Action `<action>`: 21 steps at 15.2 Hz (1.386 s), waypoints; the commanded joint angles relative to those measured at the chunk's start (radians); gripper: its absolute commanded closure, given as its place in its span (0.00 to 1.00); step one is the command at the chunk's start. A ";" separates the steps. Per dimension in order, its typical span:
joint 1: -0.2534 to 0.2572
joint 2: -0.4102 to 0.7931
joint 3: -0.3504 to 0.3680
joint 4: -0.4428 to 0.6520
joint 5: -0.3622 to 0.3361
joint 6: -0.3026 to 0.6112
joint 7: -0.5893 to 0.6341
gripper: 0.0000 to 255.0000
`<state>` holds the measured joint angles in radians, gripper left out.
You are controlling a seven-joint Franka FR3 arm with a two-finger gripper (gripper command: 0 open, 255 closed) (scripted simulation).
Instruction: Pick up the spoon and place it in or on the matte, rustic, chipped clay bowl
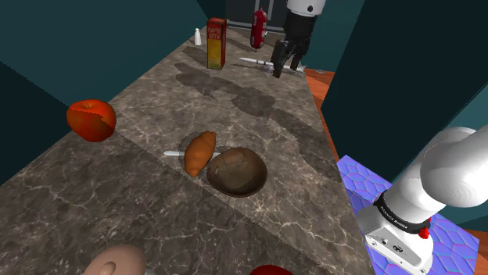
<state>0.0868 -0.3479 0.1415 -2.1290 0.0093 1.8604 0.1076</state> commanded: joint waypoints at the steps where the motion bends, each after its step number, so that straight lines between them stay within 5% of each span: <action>1: 0.015 0.066 0.014 0.029 0.010 0.019 -0.011 0.00; 21: 0.186 0.732 0.162 0.539 0.010 0.001 -0.090 0.00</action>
<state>0.2606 0.3484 0.2961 -1.6258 0.0224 1.8707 0.0193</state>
